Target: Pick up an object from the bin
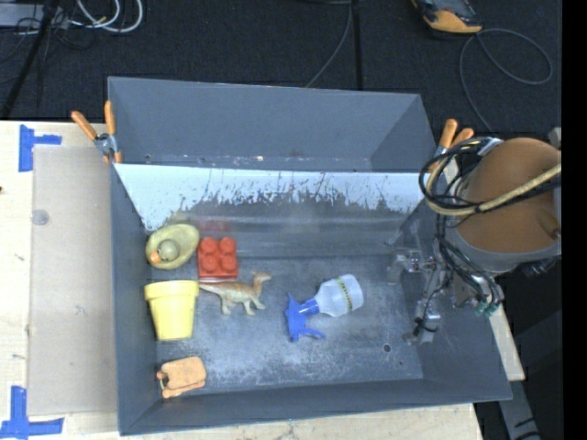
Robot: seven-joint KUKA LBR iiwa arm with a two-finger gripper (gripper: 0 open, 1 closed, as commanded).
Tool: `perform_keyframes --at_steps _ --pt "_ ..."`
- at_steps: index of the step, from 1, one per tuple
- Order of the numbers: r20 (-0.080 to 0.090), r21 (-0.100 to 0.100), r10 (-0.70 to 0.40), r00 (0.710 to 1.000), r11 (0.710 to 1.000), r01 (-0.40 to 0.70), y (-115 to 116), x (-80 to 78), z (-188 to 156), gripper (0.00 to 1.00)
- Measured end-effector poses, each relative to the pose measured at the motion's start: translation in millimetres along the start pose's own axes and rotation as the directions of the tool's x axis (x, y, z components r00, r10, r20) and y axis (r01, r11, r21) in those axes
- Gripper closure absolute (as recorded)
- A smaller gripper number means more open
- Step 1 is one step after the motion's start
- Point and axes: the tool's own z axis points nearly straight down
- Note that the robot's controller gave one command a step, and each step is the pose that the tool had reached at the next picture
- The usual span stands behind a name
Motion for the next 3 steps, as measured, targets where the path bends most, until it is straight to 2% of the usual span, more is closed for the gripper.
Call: perform_keyframes --at_steps 1,2,3 --pt "0.0 0.0 0.0 1.0 1.0 0.0 0 0.0 0 0.0" --pt "0.007 0.003 -0.025 1.0 1.0 0.025 20 -28.4 33 0.0" --pt "-0.002 -0.002 -0.096 0.995 0.995 0.096 32 -59.1 60 0.0"
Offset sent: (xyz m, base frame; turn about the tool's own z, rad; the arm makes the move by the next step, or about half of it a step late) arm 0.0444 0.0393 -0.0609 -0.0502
